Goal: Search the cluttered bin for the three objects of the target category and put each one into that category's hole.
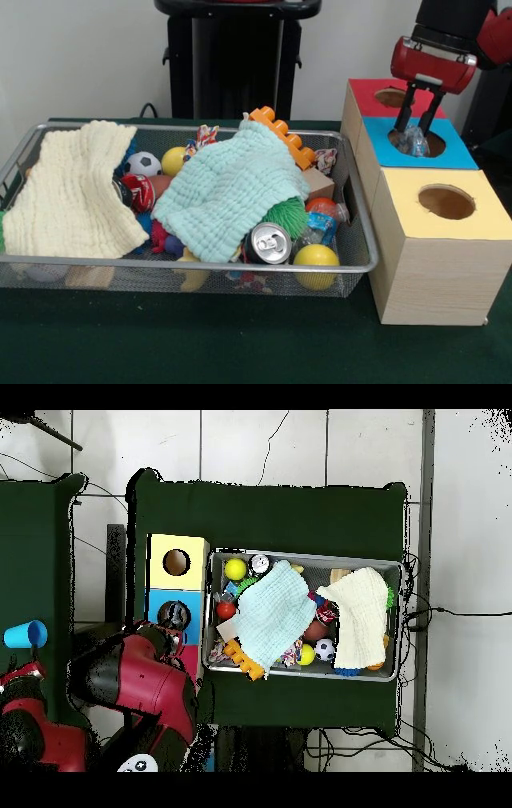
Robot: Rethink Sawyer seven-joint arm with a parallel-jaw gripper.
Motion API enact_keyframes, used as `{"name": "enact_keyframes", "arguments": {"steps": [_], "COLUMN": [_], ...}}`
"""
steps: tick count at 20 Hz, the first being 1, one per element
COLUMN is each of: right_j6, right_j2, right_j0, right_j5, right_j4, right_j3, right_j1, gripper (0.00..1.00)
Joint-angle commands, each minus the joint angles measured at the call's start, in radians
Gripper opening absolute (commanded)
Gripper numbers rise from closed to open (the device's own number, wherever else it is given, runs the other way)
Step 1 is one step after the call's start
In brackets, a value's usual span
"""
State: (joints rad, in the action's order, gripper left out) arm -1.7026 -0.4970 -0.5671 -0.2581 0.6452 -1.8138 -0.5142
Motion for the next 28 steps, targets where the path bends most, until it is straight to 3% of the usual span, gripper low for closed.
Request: {"name": "enact_keyframes", "arguments": {"steps": [1,4,5,18,28], "right_j6": [-0.242,-0.241,-0.229,-0.233,-0.177], "right_j2": [0.119,0.121,0.121,0.129,0.126], "right_j0": [0.028,0.031,0.034,0.045,0.075], "right_j5": [-0.06,-0.057,-0.071,-0.064,-0.103], "right_j4": [0.001,0.002,-0.006,0.001,-0.032], "right_j3": [-0.048,-0.052,-0.046,-0.053,-0.081], "right_j1": [0.011,0.008,0.009,0.0,-0.071], "gripper": [0.0,0.0,1.0,1.0,1.0]}}
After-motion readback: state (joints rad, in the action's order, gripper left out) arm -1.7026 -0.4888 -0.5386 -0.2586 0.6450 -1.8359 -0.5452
